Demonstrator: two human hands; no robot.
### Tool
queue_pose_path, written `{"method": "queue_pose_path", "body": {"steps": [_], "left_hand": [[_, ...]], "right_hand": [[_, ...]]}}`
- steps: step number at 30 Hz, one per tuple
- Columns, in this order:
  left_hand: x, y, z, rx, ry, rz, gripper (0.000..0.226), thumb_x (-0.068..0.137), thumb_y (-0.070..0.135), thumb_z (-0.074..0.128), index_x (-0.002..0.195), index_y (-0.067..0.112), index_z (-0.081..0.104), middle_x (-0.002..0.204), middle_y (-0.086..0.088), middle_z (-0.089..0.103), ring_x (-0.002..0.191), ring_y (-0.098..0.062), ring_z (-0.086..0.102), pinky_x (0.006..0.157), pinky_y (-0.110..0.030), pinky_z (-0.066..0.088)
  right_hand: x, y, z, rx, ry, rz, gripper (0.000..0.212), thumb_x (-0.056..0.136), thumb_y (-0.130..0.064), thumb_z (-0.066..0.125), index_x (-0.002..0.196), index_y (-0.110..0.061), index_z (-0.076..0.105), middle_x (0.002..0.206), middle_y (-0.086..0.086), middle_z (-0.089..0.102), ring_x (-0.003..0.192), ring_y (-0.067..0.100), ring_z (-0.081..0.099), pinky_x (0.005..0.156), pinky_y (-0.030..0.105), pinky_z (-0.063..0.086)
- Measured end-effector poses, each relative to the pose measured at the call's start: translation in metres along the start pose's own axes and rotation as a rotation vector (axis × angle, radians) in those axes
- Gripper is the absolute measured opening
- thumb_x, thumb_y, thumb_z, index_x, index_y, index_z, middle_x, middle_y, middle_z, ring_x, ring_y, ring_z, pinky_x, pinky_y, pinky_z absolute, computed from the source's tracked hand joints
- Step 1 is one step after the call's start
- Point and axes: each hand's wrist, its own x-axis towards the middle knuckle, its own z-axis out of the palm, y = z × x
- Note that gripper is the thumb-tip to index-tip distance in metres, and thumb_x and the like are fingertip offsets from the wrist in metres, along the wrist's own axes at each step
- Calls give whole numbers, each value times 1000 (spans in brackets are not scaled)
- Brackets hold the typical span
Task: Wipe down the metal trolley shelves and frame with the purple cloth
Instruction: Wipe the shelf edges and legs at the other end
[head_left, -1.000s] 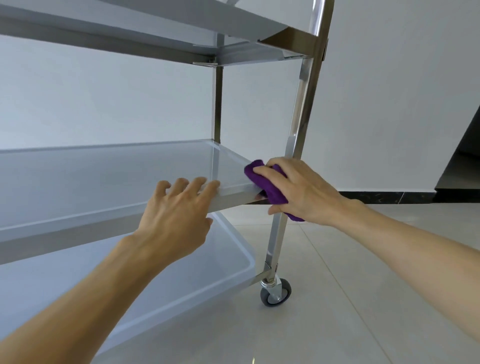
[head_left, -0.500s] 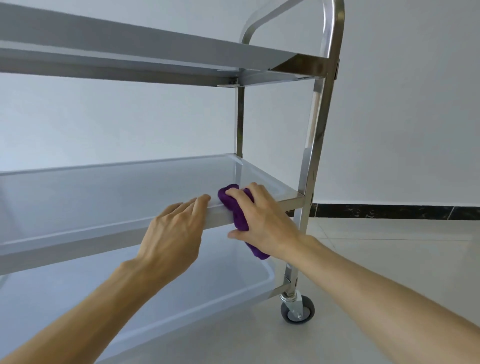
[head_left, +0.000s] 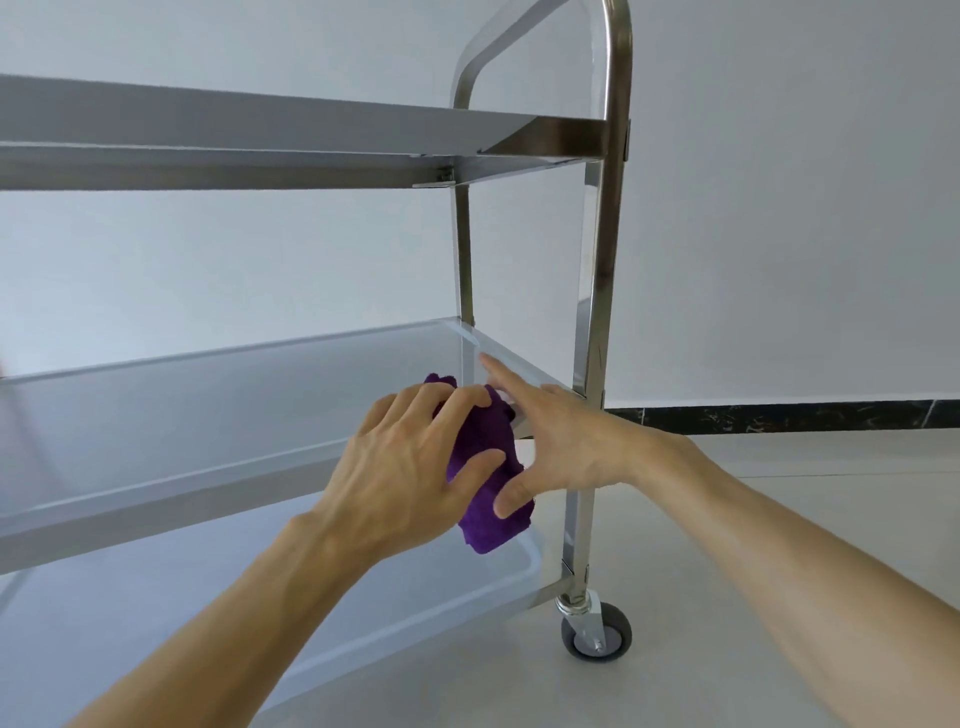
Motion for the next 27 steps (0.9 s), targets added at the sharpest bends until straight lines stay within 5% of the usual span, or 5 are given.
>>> {"method": "queue_pose_path", "body": {"steps": [2, 5, 12, 22, 27], "left_hand": [[4, 2, 4, 92, -15, 4, 67, 79, 72, 42, 129, 28, 46, 120, 5, 59, 117, -22, 53, 106, -38, 37], [10, 9, 17, 195, -41, 0, 73, 71, 64, 63, 126, 18, 47, 117, -2, 59, 127, -29, 48, 111, -41, 33], [20, 5, 31, 270, -60, -41, 59, 84, 30, 54, 139, 19, 34, 112, 4, 56, 104, -21, 53, 93, -33, 41], [-48, -66, -32, 377, 20, -54, 61, 70, 39, 59, 126, 16, 54, 107, 8, 66, 96, -21, 64, 80, -31, 51], [-72, -82, -47, 426, 2, -125, 66, 72, 44, 57, 131, 15, 48, 121, 4, 60, 112, -23, 56, 91, -36, 46]], "right_hand": [[-4, 9, -1, -78, 2, 42, 134, 51, -66, 85, 154, -39, 1, 152, -16, 35, 142, 15, 25, 119, 42, 23], [-4, 14, 10, -177, 115, -67, 91, 61, -52, 84, 137, -33, 39, 129, -21, 49, 122, 6, 42, 112, 34, 29], [-1, 31, 23, -221, 336, -98, 57, 85, -2, 60, 133, -29, 48, 120, -14, 59, 114, 15, 49, 95, 21, 33], [1, 35, 29, -253, 482, -152, 46, 79, 8, 61, 119, -15, 60, 112, -2, 66, 105, 25, 58, 98, 30, 38], [17, 6, 43, -477, 477, -147, 35, 81, -19, 67, 114, -10, 58, 116, 2, 62, 110, 25, 58, 102, 40, 38]]}}
